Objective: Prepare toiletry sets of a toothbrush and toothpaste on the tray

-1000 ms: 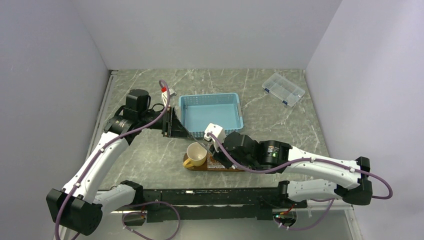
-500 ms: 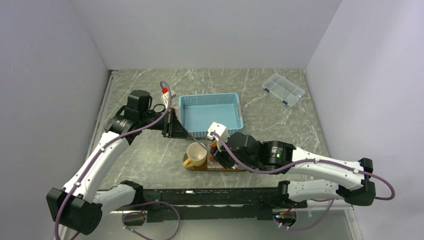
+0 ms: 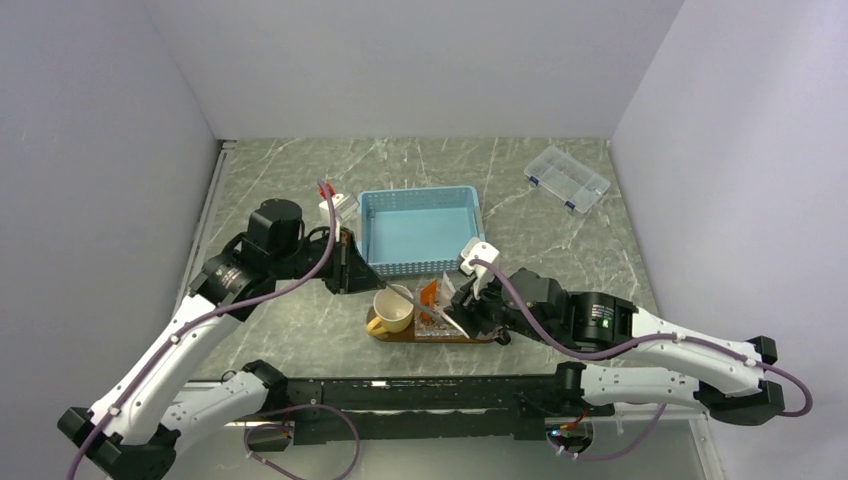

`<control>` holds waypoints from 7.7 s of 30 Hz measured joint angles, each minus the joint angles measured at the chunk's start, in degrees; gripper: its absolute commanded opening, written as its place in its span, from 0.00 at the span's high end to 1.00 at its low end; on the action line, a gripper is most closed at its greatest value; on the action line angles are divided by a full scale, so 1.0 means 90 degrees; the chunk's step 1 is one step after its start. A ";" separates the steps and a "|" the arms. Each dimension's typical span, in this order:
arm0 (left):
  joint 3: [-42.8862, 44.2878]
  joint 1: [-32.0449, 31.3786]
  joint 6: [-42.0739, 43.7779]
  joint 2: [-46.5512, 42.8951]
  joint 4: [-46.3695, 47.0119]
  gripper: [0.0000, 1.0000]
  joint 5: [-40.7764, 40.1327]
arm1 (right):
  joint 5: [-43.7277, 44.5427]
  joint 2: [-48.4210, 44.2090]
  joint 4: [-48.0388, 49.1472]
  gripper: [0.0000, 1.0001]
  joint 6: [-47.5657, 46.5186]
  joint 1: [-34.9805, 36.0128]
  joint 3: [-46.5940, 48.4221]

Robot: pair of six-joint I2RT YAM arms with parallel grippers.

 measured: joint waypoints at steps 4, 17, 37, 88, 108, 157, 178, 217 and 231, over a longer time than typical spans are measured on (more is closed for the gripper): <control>0.0078 -0.0381 0.0000 -0.0053 -0.0177 1.00 -0.0670 | 0.0114 -0.0146 0.0005 0.46 0.0090 0.0000 -0.0129; 0.0794 -0.2135 -0.0027 0.0019 -0.0840 1.00 -0.2980 | 0.0432 -0.0901 0.0114 0.42 0.0437 0.0000 -0.0525; 0.1280 -0.3791 -0.0107 0.0991 -0.1309 1.00 -0.5707 | 0.0571 -0.1180 0.0243 0.42 0.0937 0.0000 -0.0969; 0.0605 -0.4005 -0.0104 0.1773 -0.0308 1.00 -0.5571 | 0.0576 -0.1243 0.0245 0.42 0.1144 0.0000 -0.1219; 0.0464 -0.4029 -0.0080 0.1955 -0.0046 1.00 -0.5921 | 0.0576 -0.1229 0.0250 0.41 0.1212 0.0000 -0.1314; 0.0457 -0.4053 -0.0083 0.1955 -0.0022 0.66 -0.5952 | 0.0568 -0.0964 0.0384 0.41 0.1212 0.0000 -0.1314; 0.0457 -0.4063 0.0044 0.1127 -0.0226 0.26 -0.6535 | 0.0597 -0.0658 0.0260 0.39 0.1350 0.0000 -0.1231; -0.0029 -0.0617 0.1664 -0.0597 -0.0483 0.01 -0.7079 | 0.1234 0.0362 0.0483 0.18 0.0794 -0.4704 0.0192; -0.0121 0.0935 0.1579 -0.0427 -0.0182 0.01 -0.6841 | 0.0112 0.0364 0.1345 0.09 0.1061 -0.6747 -0.0614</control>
